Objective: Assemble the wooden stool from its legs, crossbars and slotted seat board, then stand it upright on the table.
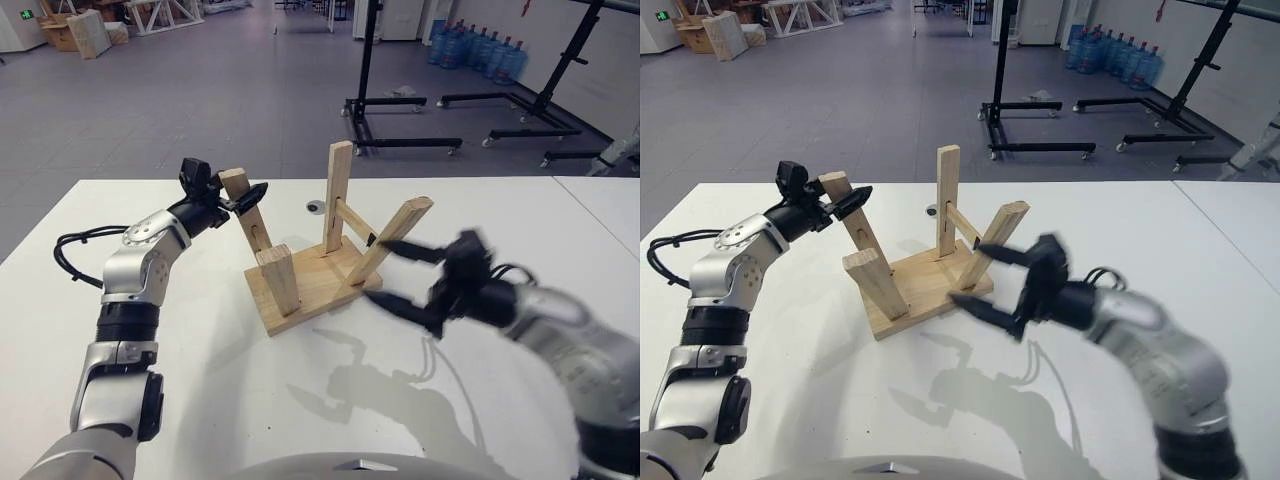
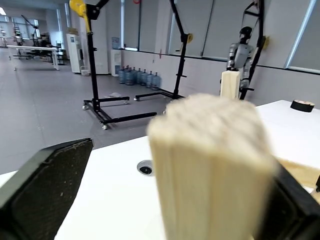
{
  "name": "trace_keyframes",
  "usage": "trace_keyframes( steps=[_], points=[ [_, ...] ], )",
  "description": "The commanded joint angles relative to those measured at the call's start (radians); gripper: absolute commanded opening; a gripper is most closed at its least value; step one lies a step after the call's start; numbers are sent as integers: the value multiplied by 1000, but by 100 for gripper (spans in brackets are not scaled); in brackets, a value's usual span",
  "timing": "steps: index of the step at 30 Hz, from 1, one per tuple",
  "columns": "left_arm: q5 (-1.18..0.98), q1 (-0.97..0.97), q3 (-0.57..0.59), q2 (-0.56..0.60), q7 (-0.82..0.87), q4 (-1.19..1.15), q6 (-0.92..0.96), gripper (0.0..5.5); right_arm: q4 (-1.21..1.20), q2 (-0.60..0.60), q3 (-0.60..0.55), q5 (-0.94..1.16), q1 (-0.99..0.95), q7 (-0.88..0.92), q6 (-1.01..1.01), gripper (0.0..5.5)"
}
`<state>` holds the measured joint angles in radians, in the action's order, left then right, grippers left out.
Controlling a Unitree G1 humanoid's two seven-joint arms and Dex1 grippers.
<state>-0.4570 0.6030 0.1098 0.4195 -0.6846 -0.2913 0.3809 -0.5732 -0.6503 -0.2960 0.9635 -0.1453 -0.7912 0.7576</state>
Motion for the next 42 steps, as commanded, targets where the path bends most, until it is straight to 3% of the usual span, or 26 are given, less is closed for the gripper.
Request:
trace_keyframes(
  steps=[1,5,8,14,17,19,22,24,27,30,35,42],
  points=[
    [25,141,-26,-39,-94,-186,-68,462,212,-122,-167,146,-224,-18,28,520],
    [61,289,-56,-105,-185,-398,-143,462,429,-155,-146,24,-280,-162,-104,520],
    [75,360,-23,-83,-204,-507,-187,462,588,-156,-84,-30,-297,-305,-142,520],
    [68,436,65,87,-253,-539,-193,462,675,-111,10,-37,-280,-466,-109,520],
    [-12,447,143,214,-321,-428,-62,462,667,-78,51,-63,-287,-477,-117,520],
    [-82,315,164,330,-439,-238,78,462,698,-64,91,-106,-311,-492,-135,520],
    [-211,-53,274,511,-632,40,283,462,737,-55,141,-178,-339,-509,-180,520],
    [-255,-313,352,543,-701,218,334,462,750,-53,151,-217,-334,-515,-218,520],
    [-326,-518,389,484,-681,448,379,462,762,-64,152,-234,-320,-535,-231,520],
    [-329,-562,291,377,-582,562,353,462,786,-70,167,-267,-316,-562,-249,520],
    [-288,-454,145,255,-436,568,307,462,816,-81,179,-293,-319,-612,-247,520],
    [-314,-366,82,173,-334,579,288,462,790,-48,201,-312,-315,-608,-246,520]
  ],
)
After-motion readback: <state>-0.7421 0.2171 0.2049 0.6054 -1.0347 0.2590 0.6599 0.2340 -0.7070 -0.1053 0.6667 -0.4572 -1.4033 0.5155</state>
